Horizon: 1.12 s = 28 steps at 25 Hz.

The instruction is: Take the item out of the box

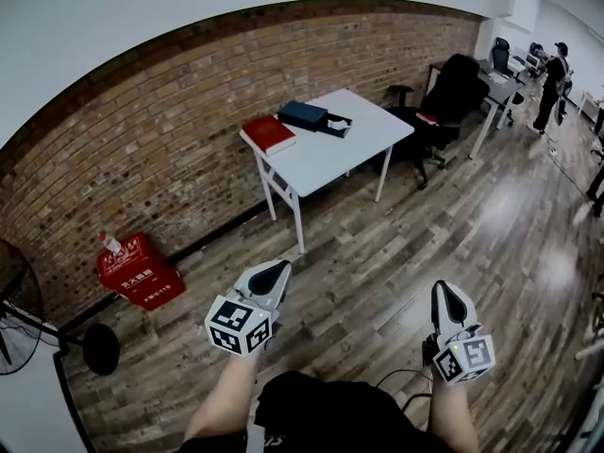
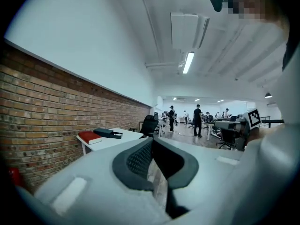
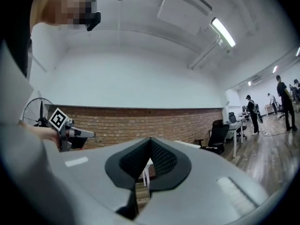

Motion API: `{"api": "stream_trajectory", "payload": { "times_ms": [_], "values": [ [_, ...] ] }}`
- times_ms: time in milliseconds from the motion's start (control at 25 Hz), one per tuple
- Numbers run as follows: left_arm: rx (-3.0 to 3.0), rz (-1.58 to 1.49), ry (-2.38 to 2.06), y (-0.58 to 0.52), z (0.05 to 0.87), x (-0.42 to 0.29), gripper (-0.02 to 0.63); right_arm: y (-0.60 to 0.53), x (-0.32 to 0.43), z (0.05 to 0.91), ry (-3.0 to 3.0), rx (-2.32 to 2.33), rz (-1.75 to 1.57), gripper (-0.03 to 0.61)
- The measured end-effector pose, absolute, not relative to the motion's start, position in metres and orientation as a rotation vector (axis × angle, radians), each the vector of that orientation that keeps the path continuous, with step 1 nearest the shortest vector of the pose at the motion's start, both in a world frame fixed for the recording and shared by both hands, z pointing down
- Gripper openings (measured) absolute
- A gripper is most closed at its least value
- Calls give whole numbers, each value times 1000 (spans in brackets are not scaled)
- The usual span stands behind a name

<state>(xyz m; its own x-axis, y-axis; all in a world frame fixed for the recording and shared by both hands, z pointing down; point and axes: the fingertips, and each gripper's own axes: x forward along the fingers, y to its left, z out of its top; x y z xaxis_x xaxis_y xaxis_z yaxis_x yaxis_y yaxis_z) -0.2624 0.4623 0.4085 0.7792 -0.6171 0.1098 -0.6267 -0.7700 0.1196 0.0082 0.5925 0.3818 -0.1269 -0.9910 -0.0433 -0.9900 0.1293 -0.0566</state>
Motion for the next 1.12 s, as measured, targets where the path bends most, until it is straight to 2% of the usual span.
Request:
{"api": "stream_trajectory", "payload": {
  "times_ms": [480, 1120],
  "values": [
    [2769, 181, -851, 482, 459, -208, 6, 579, 15, 423, 2370, -1933, -221, 0],
    [2831, 129, -719, 271, 439, -159, 6, 377, 32, 427, 2408, -1956, -323, 0]
  ]
}}
